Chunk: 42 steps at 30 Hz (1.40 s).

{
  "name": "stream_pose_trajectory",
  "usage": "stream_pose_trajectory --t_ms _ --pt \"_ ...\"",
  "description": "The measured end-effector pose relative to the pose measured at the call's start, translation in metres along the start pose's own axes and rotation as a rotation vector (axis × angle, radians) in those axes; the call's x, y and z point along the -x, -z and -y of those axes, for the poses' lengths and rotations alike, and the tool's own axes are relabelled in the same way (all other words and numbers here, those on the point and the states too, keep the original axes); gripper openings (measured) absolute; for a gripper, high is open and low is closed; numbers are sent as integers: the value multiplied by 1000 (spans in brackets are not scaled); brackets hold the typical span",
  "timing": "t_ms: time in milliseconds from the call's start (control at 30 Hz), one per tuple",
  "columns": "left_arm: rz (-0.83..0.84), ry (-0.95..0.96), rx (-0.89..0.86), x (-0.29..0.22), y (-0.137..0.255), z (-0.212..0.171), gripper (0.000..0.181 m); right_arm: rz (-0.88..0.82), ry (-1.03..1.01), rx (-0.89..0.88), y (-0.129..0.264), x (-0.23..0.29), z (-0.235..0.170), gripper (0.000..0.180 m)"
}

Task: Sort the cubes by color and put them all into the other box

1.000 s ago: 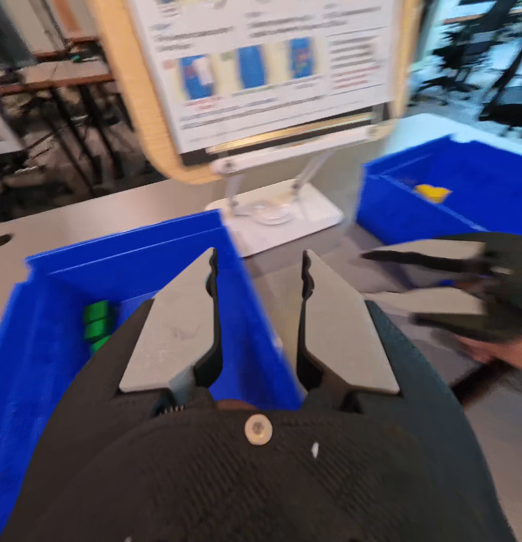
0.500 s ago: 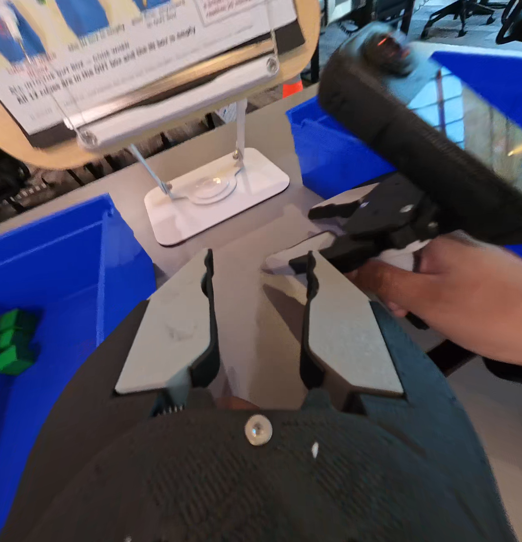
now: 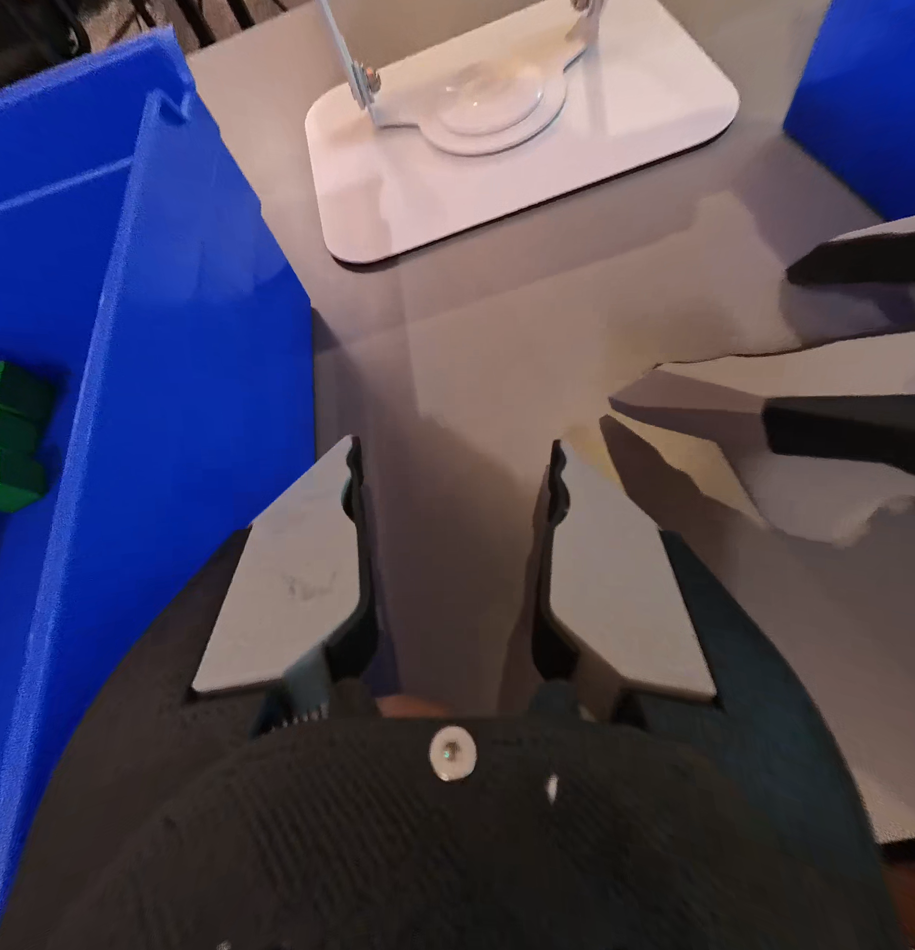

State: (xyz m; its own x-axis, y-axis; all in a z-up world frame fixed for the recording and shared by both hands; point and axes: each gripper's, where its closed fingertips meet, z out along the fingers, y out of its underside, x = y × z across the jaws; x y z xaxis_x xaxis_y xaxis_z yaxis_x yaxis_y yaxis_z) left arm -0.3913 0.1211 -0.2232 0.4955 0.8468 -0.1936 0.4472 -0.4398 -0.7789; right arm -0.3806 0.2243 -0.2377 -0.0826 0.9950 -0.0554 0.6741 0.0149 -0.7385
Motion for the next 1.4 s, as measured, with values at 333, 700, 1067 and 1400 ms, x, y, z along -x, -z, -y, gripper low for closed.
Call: stream_pose_trajectory --t_ms 333,700,1067,1400 --pt "-38 68 70 1 -8 -9 77 -30 37 16 -2 0 -2 90" --pt "-34 60 68 1 -7 -9 77 -36 48 21 -3 0 -2 91" --pt "-80 94 79 -3 -10 -9 74 -39 55 23 -3 1 -2 93" --pt "-111 109 84 -5 -10 -9 70 -39 56 24 -3 1 -3 93"
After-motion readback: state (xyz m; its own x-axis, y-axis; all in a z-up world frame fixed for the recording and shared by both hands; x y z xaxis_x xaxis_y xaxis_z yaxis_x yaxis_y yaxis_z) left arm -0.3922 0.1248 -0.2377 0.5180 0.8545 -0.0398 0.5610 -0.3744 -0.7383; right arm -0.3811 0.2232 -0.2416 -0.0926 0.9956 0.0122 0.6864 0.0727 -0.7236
